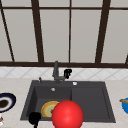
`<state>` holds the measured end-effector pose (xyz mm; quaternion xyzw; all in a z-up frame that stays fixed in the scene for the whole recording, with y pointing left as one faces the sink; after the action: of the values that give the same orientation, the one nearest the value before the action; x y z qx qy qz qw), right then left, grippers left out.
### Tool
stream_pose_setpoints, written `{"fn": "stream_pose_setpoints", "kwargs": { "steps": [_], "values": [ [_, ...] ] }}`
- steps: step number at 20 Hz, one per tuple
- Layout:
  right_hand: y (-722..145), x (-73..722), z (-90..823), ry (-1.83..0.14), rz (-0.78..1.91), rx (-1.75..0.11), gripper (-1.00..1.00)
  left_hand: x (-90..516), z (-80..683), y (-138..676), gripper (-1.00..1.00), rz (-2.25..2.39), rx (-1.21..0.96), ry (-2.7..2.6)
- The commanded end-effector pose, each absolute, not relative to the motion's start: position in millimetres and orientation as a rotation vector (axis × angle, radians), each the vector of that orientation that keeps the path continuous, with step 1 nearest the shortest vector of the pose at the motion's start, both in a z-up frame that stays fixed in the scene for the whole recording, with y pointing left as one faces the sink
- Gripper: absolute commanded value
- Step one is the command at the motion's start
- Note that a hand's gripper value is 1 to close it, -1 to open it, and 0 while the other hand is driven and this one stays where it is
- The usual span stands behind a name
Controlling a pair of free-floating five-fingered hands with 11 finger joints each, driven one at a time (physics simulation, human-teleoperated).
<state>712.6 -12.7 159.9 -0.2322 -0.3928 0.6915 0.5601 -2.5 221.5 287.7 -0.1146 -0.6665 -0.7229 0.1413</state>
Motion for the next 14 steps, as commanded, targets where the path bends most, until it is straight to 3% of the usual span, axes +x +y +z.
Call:
{"fn": "stream_pose_setpoints", "kwargs": {
  "steps": [1, 14],
  "values": [
    [-4.2, 732.4, 172.5, -0.92, 1.647, -0.608, 1.0, -2.5, 287.7, 221.5, 0.0, -2.087, -0.331, -1.924],
    [-2.0, 729.4, 173.8, -0.904, 1.66, -0.631, 1.0, -2.5, 287.7, 221.5, 0.0, -2.087, -0.331, -1.924]
  ]
}}
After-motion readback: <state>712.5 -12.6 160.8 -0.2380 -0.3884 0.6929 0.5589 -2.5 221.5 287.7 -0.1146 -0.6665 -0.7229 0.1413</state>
